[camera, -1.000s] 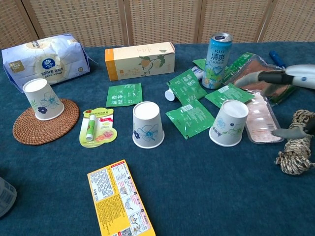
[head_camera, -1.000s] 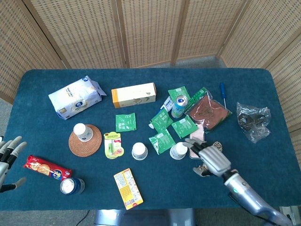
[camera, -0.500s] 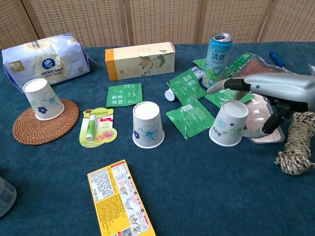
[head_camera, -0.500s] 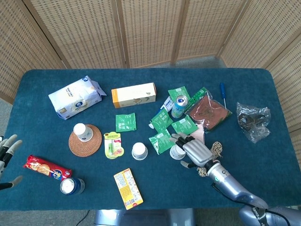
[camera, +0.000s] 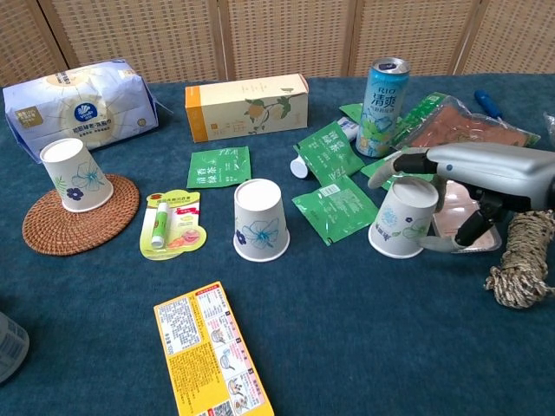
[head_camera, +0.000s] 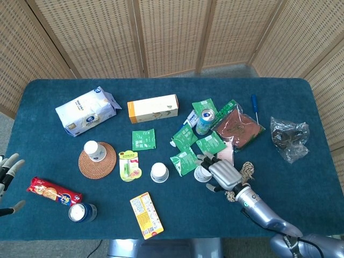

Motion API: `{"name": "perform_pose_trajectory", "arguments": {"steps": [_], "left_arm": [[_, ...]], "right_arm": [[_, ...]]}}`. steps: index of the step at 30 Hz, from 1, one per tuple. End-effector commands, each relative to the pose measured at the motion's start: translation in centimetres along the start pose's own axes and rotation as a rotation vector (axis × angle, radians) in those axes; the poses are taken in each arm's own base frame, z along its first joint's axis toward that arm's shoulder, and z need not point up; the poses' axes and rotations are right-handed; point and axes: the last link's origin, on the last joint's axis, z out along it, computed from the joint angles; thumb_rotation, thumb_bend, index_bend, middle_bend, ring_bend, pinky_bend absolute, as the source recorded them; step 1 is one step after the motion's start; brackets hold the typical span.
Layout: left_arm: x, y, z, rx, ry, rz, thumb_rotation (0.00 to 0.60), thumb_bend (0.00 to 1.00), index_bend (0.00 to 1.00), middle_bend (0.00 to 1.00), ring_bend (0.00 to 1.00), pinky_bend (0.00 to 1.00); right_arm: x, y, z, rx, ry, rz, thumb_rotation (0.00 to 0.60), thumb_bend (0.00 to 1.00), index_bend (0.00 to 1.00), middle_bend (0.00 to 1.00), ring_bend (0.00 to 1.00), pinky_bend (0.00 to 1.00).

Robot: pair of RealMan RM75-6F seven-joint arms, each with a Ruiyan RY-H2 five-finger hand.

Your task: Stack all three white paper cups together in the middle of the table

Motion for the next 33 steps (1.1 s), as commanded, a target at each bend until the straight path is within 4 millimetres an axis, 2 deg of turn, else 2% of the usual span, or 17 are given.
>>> {"name": "perform_pose_trajectory", "arguments": {"steps": [1,4,7,12,14,22,33], "left_arm": [[0.0,0.0,0.0,0.0,-0.001,0.001,0.6,0.23,0.0,0.0,0.0,0.0],[-0.1,0.0,0.0,0.002,-0.002,0.002,0.6,0.23,0.0,0.0,0.0,0.0],[-0.1,0.0,0.1,0.005,-0.001,0.002,0.6,0.23,0.0,0.0,0.0,0.0],[-0.2,0.0,0.1,0.004,-0.005,0.004,0.6,0.23,0.0,0.0,0.0,0.0],[-0.2,0.0,0.1,0.004,-0.004,0.004,0.6,0.23,0.0,0.0,0.0,0.0],[-0.2,0.0,0.1,0.004,-0.006,0.003,0.6,0.23,0.0,0.0,0.0,0.0],[-0.1,0.2,0.0,-0.004,-0.007,-0.004,0.6,0.23,0.0,0.0,0.0,0.0]], "right_arm": [[-0.6,0.2,0.0,0.004,0.002,0.007,0.6,0.37,0.24,0.26,0.11,0.53],[-1.2,0.4,-0.1,0.003,-0.003,0.03,0.6,0.39,0.26,0.28,0.13,0.61],[-1.5,0.6,-0.2,0.007,0.006,0.052,0.6,0.47,0.29,0.31,0.15,0.67],[-2.0,0.8,-0.3,0.009,0.018,0.063,0.6,0.68,0.35,0.36,0.2,0.72],[-2.1,1.0,-0.4,0.009,0.021,0.064,0.6,0.71,0.36,0.37,0.21,0.73],[-1.2,0.7,-0.6,0.024,0.046,0.06,0.6,0.72,0.36,0.37,0.21,0.73],[2.5,-1.6,-0.4,0.084,0.09,0.029,0.6,0.7,0.36,0.37,0.21,0.73]]}}
